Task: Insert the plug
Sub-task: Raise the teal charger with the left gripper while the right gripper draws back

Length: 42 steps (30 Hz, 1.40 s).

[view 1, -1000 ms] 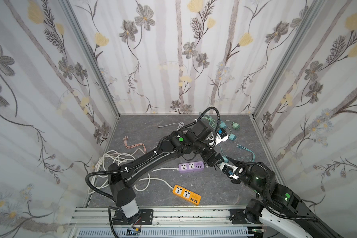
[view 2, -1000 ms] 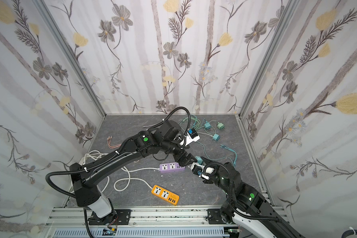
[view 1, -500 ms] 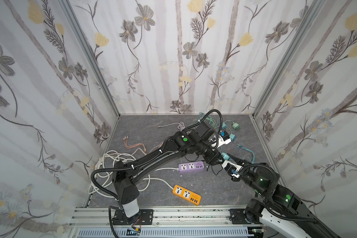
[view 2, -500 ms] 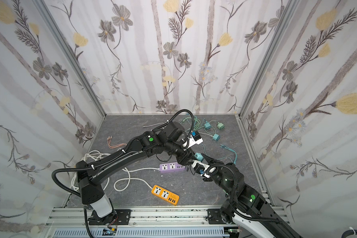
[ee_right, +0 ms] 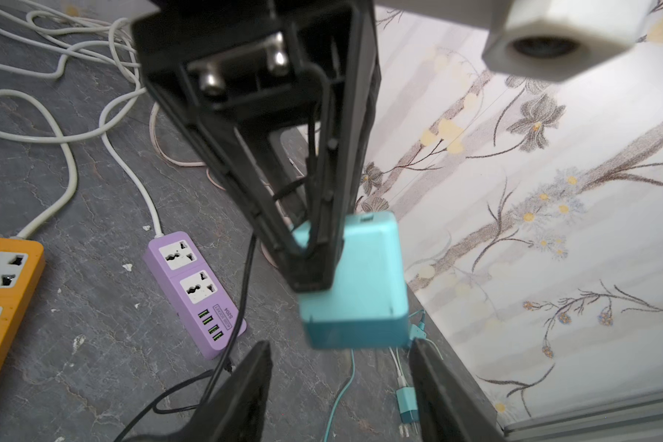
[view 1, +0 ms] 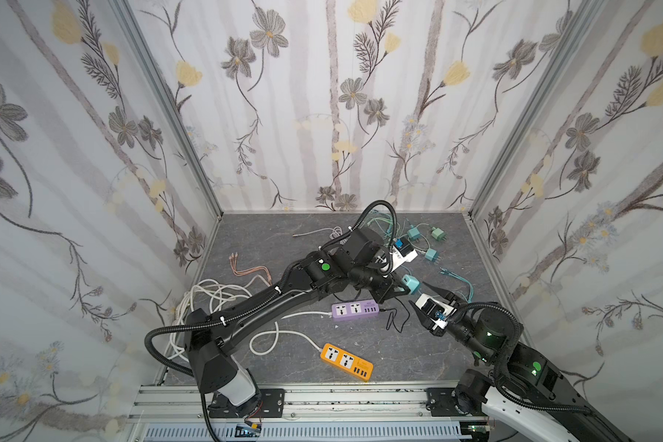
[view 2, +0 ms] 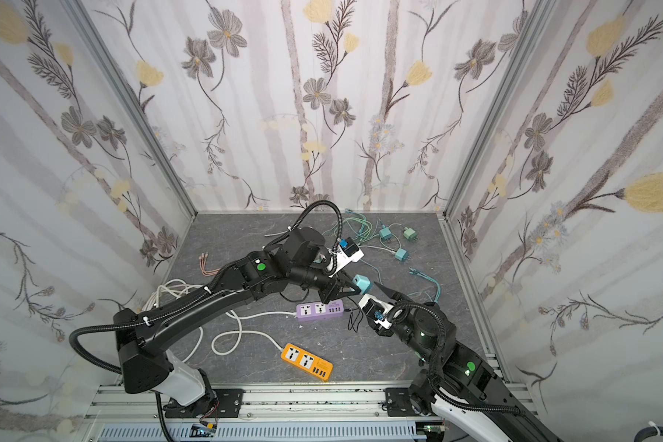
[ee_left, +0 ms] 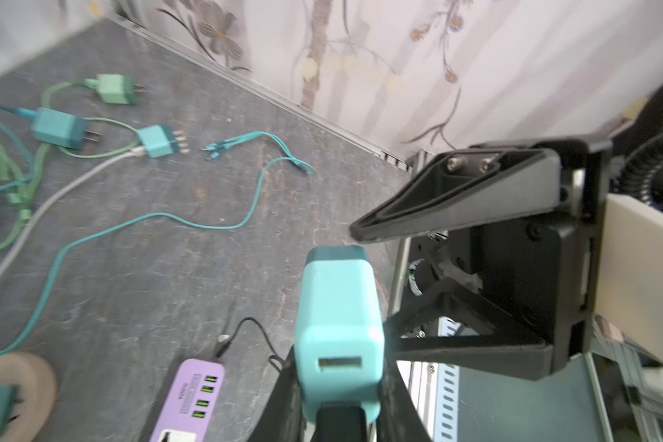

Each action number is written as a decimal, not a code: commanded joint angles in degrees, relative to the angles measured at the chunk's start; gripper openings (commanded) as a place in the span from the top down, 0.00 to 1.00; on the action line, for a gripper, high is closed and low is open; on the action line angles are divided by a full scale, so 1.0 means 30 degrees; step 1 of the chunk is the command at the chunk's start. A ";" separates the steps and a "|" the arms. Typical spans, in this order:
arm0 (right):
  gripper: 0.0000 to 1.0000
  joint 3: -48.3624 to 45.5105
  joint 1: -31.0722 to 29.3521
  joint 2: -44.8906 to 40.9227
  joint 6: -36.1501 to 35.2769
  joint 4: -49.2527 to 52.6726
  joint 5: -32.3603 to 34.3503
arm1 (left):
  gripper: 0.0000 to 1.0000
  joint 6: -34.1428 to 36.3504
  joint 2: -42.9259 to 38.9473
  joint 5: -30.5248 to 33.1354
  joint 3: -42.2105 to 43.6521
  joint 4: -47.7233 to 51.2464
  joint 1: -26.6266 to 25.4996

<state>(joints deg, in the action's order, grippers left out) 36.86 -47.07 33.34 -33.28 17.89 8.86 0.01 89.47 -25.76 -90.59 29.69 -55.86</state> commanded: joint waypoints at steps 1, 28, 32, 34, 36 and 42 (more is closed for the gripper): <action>0.04 0.0081 0.0004 -0.0224 0.2204 -0.0300 -0.0091 | 1.00 -0.0111 -0.1141 0.2504 0.0406 -0.0935 0.0325; 0.01 -0.0464 0.1341 0.3055 0.7178 -0.5137 0.5952 | 1.00 0.1372 -0.1964 1.4193 -0.0716 1.0609 0.7342; 0.01 -0.0538 0.1464 0.3212 0.7874 -0.4477 0.6091 | 1.00 0.3075 -0.0547 0.9879 0.1180 0.8794 0.6889; 0.01 -0.0677 0.1589 0.3157 0.8399 -0.4038 0.6138 | 1.00 0.4079 -0.0250 0.8552 0.1816 0.8239 0.6354; 0.01 -0.1001 0.1808 0.3097 0.9116 -0.3777 0.6131 | 1.00 0.5093 0.0112 0.7649 0.2301 0.7933 0.5806; 0.01 -0.1535 0.2555 0.3037 1.0762 -0.3151 0.5805 | 1.00 0.7348 0.2352 0.5381 0.1731 0.9433 0.5135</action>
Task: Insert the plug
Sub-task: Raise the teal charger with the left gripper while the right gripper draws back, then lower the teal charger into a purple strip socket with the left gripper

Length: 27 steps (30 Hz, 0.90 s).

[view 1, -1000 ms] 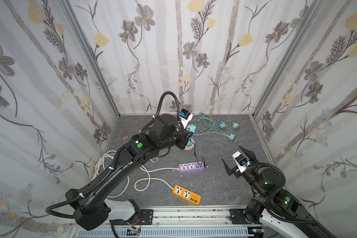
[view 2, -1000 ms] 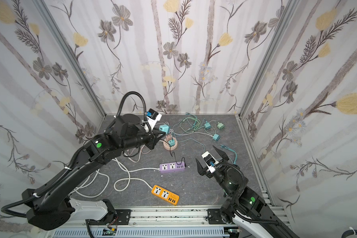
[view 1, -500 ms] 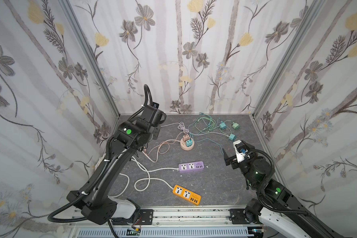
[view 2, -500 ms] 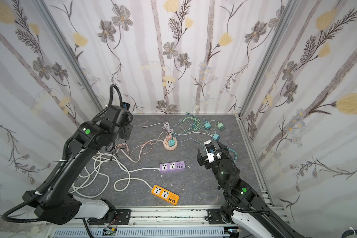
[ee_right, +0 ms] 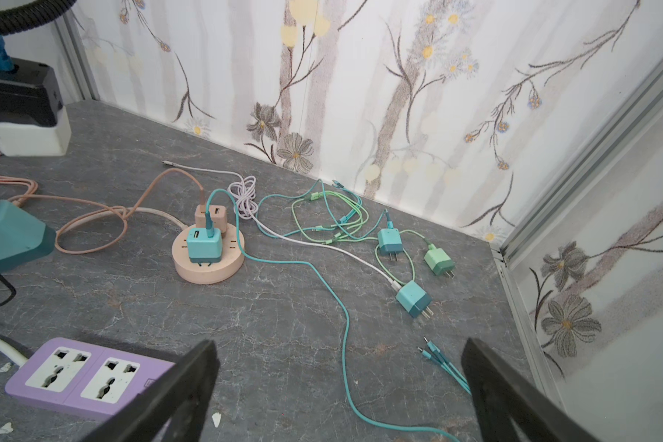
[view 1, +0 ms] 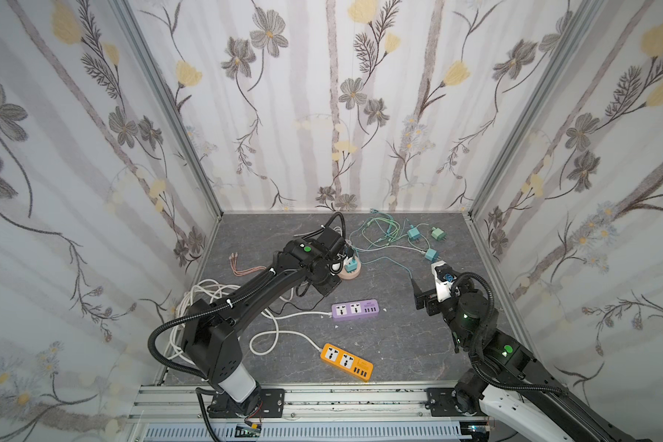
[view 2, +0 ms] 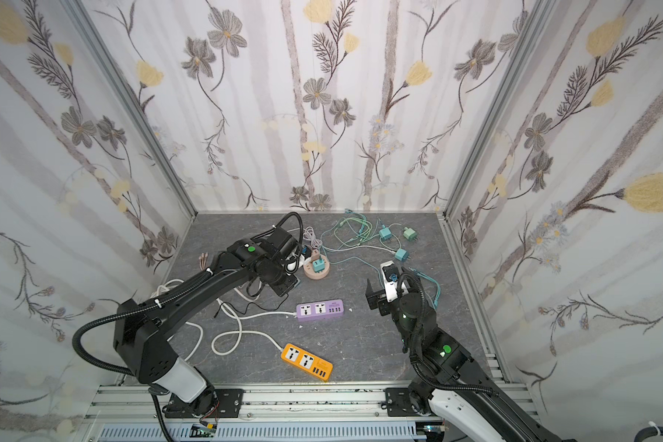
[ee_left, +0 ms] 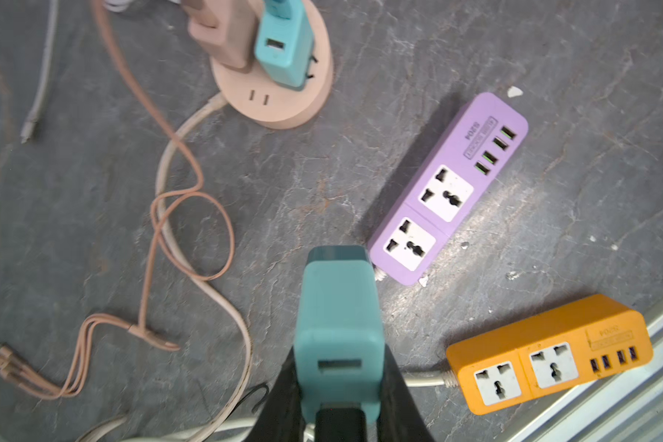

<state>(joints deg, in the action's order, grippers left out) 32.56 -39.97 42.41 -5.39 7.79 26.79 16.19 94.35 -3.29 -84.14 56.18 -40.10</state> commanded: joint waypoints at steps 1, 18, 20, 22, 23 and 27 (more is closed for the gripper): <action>0.00 -0.0164 0.0247 -0.0030 0.1708 0.0341 -0.0222 | 1.00 0.2435 0.1127 -0.2180 -0.0661 0.0956 -0.0167; 0.01 -0.1741 0.0663 -0.1404 0.2442 0.0893 -0.0697 | 1.00 0.7957 0.5320 0.0972 -0.2948 0.4740 -0.2231; 0.01 -0.1789 0.0666 -0.1560 0.2462 0.1066 -0.0699 | 1.00 0.8123 0.5593 0.1331 -0.3187 0.4732 -0.2246; 0.01 -0.1855 0.0693 -0.1735 0.2469 0.1177 -0.0711 | 1.00 0.8274 0.5807 0.1637 -0.3509 0.4831 -0.2250; 0.01 -0.1899 0.0684 -0.1840 0.2470 0.1192 -0.0697 | 1.00 0.8337 0.5938 0.1738 -0.3661 0.4867 -0.2246; 0.01 -0.2183 0.0724 -0.2124 0.2680 0.0996 -0.0638 | 1.00 0.8577 0.6080 0.1522 -0.3917 0.4646 -0.2250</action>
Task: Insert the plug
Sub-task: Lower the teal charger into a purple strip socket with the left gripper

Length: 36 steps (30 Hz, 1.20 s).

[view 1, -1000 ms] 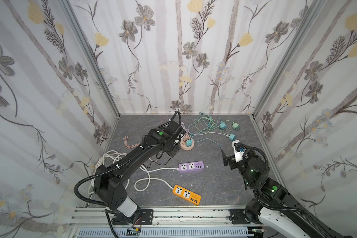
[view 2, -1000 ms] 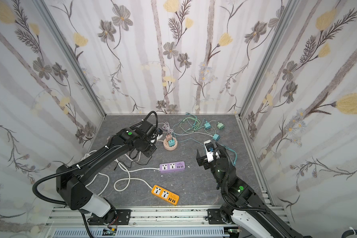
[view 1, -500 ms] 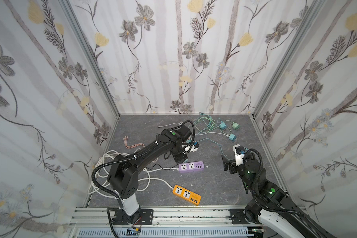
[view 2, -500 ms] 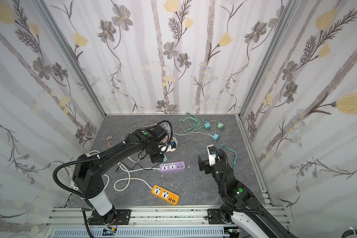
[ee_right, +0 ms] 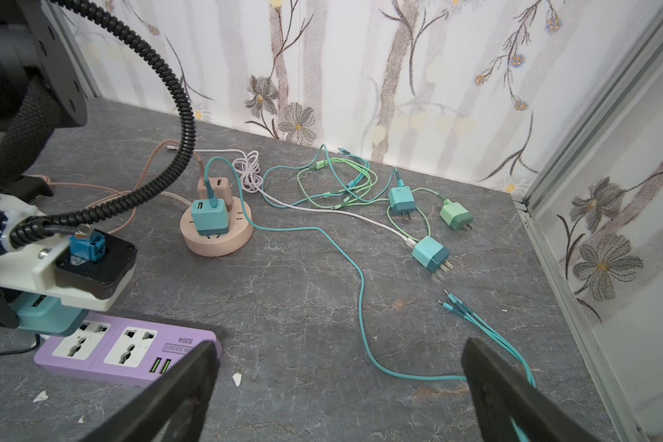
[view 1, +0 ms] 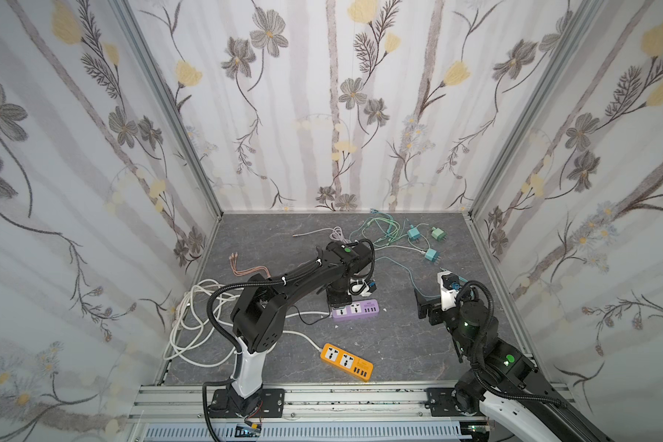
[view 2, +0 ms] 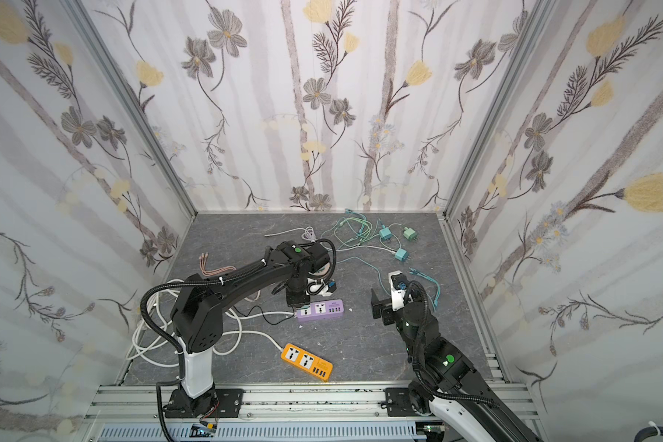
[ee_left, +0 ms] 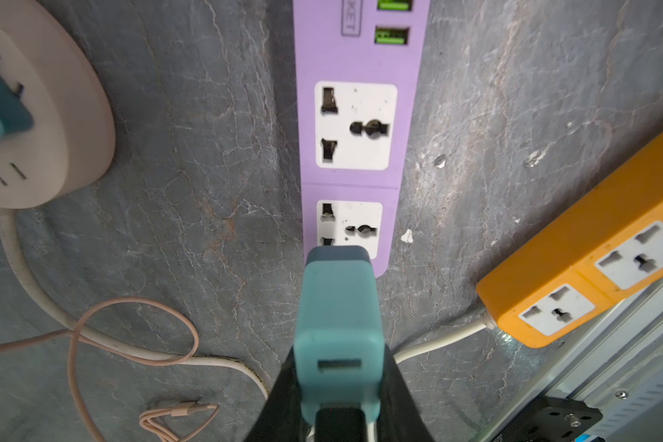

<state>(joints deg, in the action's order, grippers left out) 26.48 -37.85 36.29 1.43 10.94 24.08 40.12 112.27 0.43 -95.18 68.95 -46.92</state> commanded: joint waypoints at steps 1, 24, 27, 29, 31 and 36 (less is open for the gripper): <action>0.01 -0.0187 -0.0005 -0.0130 0.0480 -0.0097 0.0266 | 1.00 0.0658 0.0092 0.0162 -0.0223 0.0285 0.0025; 0.01 -0.0204 0.0047 -0.0657 0.1045 0.0480 0.0063 | 1.00 0.0924 0.0644 -0.0669 0.1300 -0.1987 0.0031; 0.01 -0.0236 0.0047 -0.0672 0.1189 0.0484 0.0010 | 1.00 0.0968 0.0919 -0.0157 0.1914 -0.2358 0.0056; 0.01 -0.0187 0.0039 -0.0643 0.1249 0.0599 -0.0026 | 1.00 0.0968 0.0927 -0.0091 0.2520 -0.2969 0.0053; 0.01 -0.0242 0.0047 -0.0643 0.1335 0.0653 -0.0027 | 1.00 0.0885 0.0896 0.0129 0.3355 -0.3841 0.0024; 0.01 -0.0242 0.0039 -0.0542 0.1456 0.0604 -0.0085 | 1.00 0.0741 0.0807 0.0899 0.4996 -0.5079 -0.0140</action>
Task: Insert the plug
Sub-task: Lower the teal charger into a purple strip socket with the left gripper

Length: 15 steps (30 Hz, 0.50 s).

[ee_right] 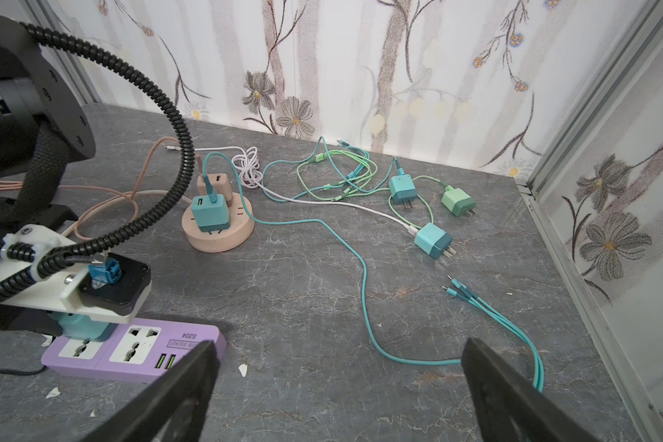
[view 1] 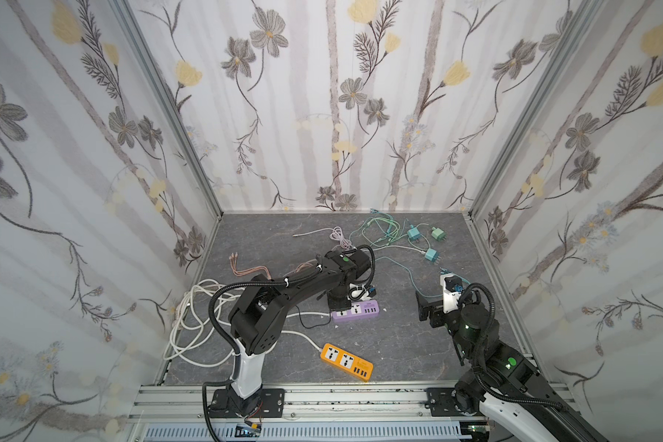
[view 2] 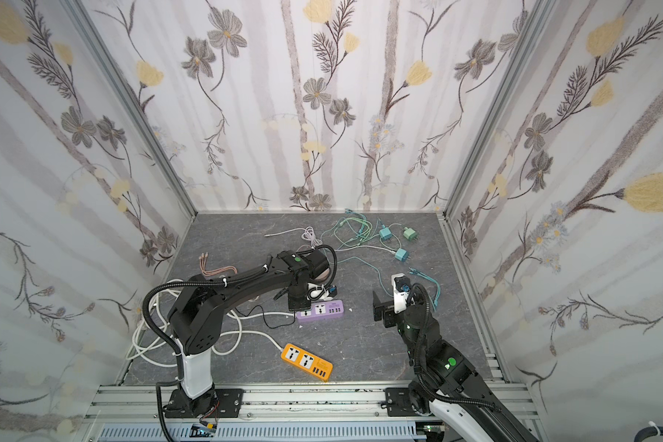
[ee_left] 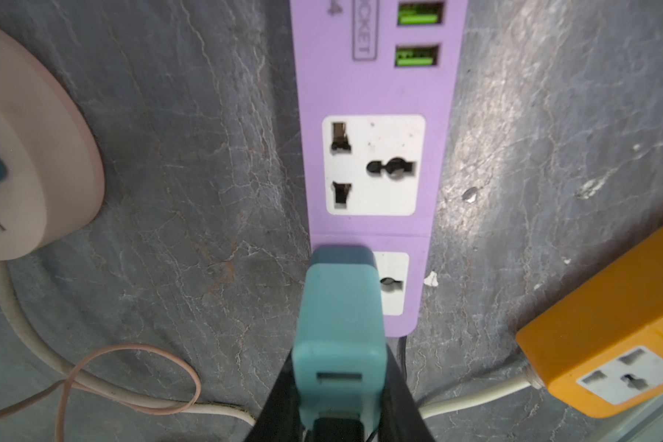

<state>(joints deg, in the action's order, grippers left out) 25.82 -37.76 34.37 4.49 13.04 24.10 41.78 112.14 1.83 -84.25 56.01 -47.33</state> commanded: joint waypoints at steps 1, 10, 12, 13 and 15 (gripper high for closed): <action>0.01 -0.0016 0.0017 0.0184 0.0440 -0.0177 -0.0093 | 1.00 0.0370 0.0720 0.0415 0.1454 -0.0989 0.0134; 0.01 0.0788 0.0947 0.2696 0.5187 0.0667 0.1709 | 1.00 0.2018 0.1651 0.2045 -0.0989 -0.0242 0.1007; 0.01 0.0912 0.1374 0.3318 0.6266 0.0632 0.1509 | 1.00 0.2308 0.1996 0.2180 -0.1412 -0.0416 0.0983; 0.01 0.0977 0.1591 0.3563 0.6590 0.0516 0.1167 | 1.00 0.2411 0.2224 0.2294 -0.1664 -0.0417 0.0982; 0.01 0.1211 0.2033 0.4141 0.7347 0.0447 0.0905 | 1.00 0.2698 0.2720 0.2648 -0.2219 -0.0305 0.0974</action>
<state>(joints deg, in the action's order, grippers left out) 28.42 -32.56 45.36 20.10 15.00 27.27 46.96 116.57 1.28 -90.98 60.77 -44.99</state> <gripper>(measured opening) 0.994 0.245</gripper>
